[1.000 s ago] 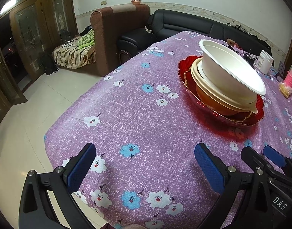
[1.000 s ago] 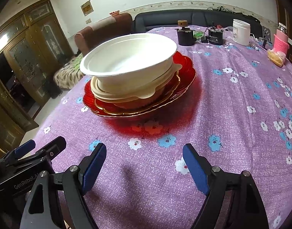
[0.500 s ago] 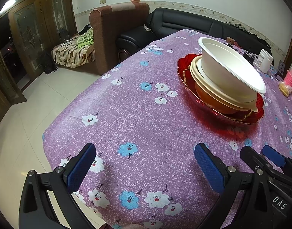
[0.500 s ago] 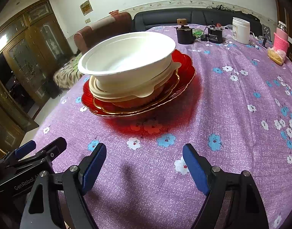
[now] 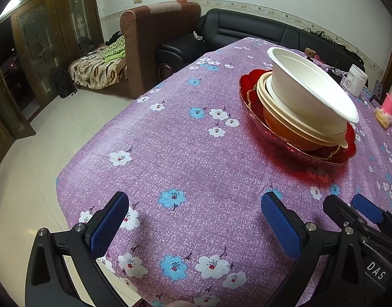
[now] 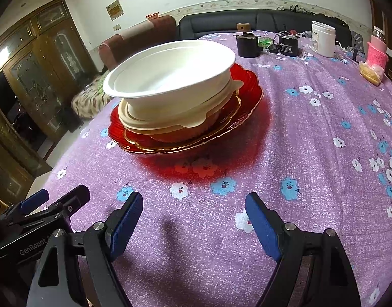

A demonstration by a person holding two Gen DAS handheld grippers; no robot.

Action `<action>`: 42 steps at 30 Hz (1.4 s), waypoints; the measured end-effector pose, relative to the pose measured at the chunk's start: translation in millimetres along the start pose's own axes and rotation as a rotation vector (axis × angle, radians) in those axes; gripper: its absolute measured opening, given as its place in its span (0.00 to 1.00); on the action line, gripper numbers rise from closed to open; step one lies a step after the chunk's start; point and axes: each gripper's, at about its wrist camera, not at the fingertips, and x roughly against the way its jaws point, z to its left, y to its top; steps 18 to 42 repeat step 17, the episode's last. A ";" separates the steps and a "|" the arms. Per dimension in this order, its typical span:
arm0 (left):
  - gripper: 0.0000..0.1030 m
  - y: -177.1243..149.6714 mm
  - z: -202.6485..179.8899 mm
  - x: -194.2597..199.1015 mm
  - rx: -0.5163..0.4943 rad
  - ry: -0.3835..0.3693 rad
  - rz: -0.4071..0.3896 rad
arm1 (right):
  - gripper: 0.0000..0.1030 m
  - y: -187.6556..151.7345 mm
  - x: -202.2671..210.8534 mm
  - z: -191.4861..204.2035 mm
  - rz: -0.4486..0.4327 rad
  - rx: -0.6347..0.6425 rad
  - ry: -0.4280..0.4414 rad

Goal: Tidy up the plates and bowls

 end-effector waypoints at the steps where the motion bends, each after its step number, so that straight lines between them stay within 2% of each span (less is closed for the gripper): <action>1: 1.00 -0.2 0.1 0.1 0.000 0.000 -0.001 | 0.84 0.2 0.2 -0.5 0.000 -0.002 0.000; 17: 1.00 2.3 -11.8 22.1 -0.039 0.047 -0.065 | 0.84 1.5 13.8 -10.0 -0.024 -0.009 0.016; 42: 1.00 2.3 -11.8 22.1 -0.039 0.047 -0.065 | 0.84 1.5 13.8 -10.0 -0.024 -0.009 0.016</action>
